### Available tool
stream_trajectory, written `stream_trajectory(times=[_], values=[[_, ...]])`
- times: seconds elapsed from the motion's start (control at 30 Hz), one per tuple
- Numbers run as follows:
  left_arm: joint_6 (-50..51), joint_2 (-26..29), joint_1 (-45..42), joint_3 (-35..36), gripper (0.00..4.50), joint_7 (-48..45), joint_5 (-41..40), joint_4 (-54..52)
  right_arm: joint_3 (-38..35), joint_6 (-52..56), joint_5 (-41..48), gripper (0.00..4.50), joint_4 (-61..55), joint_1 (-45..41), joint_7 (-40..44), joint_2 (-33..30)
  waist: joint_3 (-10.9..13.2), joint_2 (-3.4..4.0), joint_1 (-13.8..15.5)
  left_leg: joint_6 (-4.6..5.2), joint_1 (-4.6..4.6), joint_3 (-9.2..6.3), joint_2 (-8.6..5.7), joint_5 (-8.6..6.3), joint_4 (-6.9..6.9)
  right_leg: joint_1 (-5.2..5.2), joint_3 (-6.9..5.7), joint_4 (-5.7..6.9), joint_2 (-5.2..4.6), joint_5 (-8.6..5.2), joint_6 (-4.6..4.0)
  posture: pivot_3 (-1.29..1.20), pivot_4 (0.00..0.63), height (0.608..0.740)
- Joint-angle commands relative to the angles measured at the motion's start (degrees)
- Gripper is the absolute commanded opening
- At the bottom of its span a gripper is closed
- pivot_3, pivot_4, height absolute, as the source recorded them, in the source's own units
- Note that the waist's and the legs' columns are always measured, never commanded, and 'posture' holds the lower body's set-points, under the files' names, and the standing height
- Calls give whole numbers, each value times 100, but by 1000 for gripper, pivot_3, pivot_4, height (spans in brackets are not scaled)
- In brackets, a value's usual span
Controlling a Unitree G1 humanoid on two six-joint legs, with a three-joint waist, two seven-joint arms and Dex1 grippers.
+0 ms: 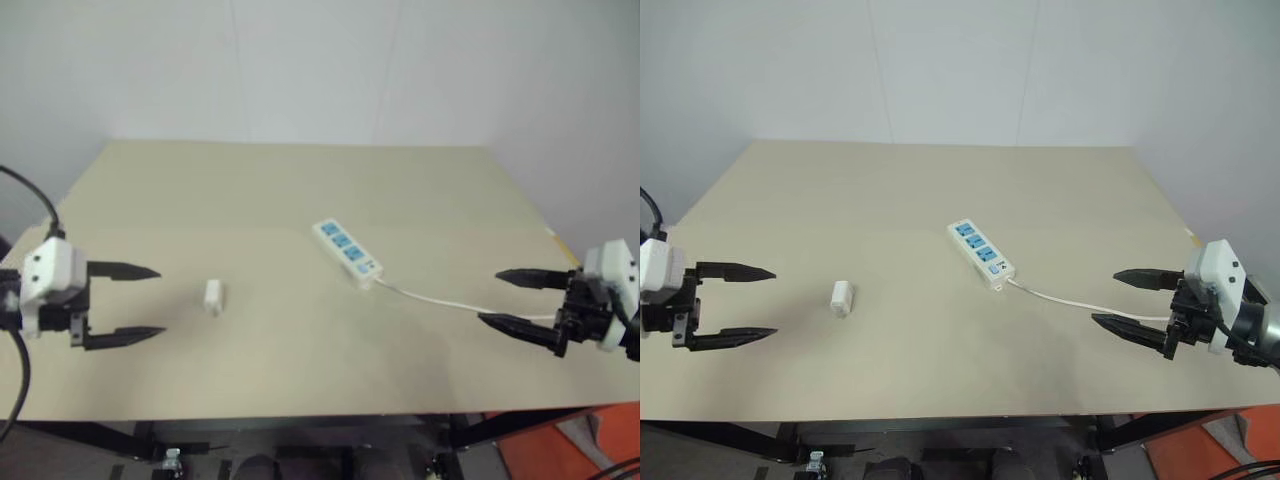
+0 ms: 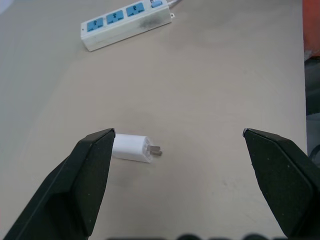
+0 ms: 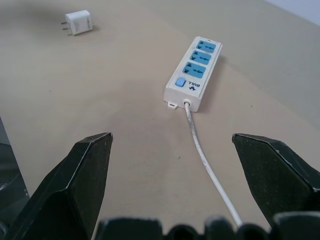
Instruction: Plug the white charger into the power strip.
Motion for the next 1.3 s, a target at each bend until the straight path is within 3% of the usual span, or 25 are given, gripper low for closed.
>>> stream_trajectory(times=[0.03, 0.53, 0.8, 1.1, 1.3], values=[[-1, 53, -6, 225, 4472, 61, -105, -170, -262, -110, 41, 4500, -34, -21, 39, -135, 0, 0, 0, 0, 0, 0, 0, 0, 0, 0, 0, 0, 0, 0, 0, 0, 150, 740], [-50, 110, -371, -138, 4472, 236, 78, 44, 181, -172, -93, 4500, -90, -299, -367, 137, 0, 0, 0, 0, 1, 1, -1, 0, 0, 0, 0, 0, 0, 1, -3, 0, 150, 740], [-100, -131, -712, -487, 4472, 448, 104, 74, 1843, -646, -1666, 4500, 784, -2001, -2832, 2076, 1, 4, -72, 0, 5, 12, 3, 0, -2, -6, 11, 6, 7, 12, -27, 0, 150, 740], [-114, -227, -494, -366, 4472, 545, 61, -58, 2524, -1887, -2180, 4500, 2640, -2917, -3679, 3990, 5, 10, -34, 1, -29, 8, 0, 0, -5, -34, 5, 5, 4, 23, -45, 0, 150, 740], [-113, -256, -291, -256, 4472, 560, 21, -159, 2566, -2552, -2346, 4500, 3806, -3217, -3775, 4460, 6, 12, -35, 0, -17, 7, 1, 0, -4, -22, 1, 7, 2, 23, -46, 0, 150, 740]])
